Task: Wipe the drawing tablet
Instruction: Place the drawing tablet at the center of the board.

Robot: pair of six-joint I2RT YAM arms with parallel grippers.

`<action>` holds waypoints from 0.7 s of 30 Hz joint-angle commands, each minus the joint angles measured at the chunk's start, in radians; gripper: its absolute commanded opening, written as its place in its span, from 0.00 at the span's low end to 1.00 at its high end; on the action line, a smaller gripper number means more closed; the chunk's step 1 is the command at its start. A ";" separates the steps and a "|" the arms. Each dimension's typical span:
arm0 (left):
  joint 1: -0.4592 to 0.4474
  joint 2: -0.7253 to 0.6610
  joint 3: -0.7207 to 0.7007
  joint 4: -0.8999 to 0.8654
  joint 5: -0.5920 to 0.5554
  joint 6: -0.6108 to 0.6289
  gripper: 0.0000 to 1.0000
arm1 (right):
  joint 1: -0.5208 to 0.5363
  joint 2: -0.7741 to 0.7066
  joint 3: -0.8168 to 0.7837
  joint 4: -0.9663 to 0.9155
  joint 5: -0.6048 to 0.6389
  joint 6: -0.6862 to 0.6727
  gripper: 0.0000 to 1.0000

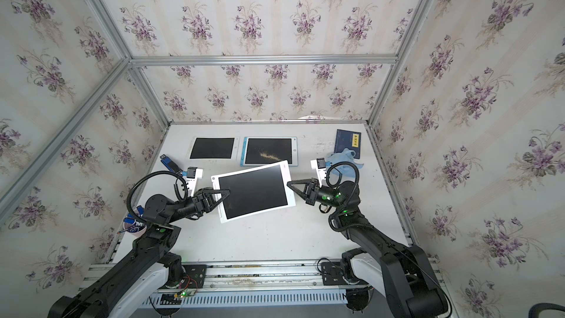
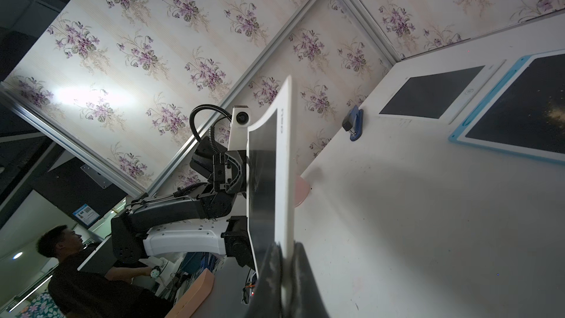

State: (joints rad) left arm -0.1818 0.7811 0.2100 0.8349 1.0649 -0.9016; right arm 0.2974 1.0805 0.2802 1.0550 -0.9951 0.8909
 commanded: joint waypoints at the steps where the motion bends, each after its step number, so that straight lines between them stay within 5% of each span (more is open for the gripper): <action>1: -0.001 -0.020 0.000 0.006 0.000 0.037 0.45 | -0.001 -0.008 0.003 0.005 0.009 -0.008 0.00; 5: -0.001 -0.059 0.003 -0.095 -0.025 0.086 0.67 | -0.002 -0.054 0.021 -0.070 0.027 -0.031 0.00; 8: 0.001 -0.114 0.032 -0.307 -0.089 0.186 0.97 | -0.003 -0.139 0.079 -0.260 0.076 -0.102 0.00; 11: 0.001 -0.186 0.093 -0.633 -0.222 0.325 1.00 | -0.004 -0.236 0.199 -0.600 0.243 -0.236 0.00; 15: 0.000 -0.249 0.143 -0.861 -0.413 0.404 1.00 | -0.023 -0.209 0.366 -0.933 0.452 -0.338 0.00; 21: 0.001 -0.260 0.179 -0.921 -0.496 0.383 1.00 | -0.048 -0.024 0.383 -0.923 0.419 -0.222 0.00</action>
State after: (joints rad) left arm -0.1814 0.5243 0.3737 -0.0181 0.6380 -0.5411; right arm 0.2485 1.0035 0.6739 0.1783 -0.5724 0.6109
